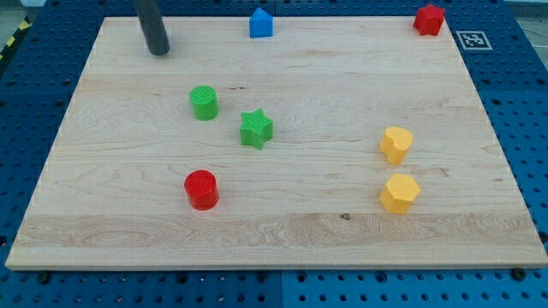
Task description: Move the blue cube to the left of the blue triangle
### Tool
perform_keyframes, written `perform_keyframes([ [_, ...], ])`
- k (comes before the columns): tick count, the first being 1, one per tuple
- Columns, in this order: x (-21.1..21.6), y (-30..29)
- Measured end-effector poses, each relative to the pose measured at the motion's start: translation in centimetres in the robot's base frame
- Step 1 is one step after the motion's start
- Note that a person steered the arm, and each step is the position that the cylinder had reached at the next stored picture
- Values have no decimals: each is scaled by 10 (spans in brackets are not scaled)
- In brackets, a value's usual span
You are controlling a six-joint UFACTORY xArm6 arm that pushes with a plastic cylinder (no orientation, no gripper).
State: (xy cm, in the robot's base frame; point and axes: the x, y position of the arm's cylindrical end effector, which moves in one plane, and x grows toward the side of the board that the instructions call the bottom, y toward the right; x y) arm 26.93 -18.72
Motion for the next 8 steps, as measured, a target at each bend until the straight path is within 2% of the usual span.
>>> perform_keyframes([
  [1, -13, 25],
  [2, -23, 17],
  [4, -4, -18],
  [7, -28, -3],
  [8, -2, 20],
])
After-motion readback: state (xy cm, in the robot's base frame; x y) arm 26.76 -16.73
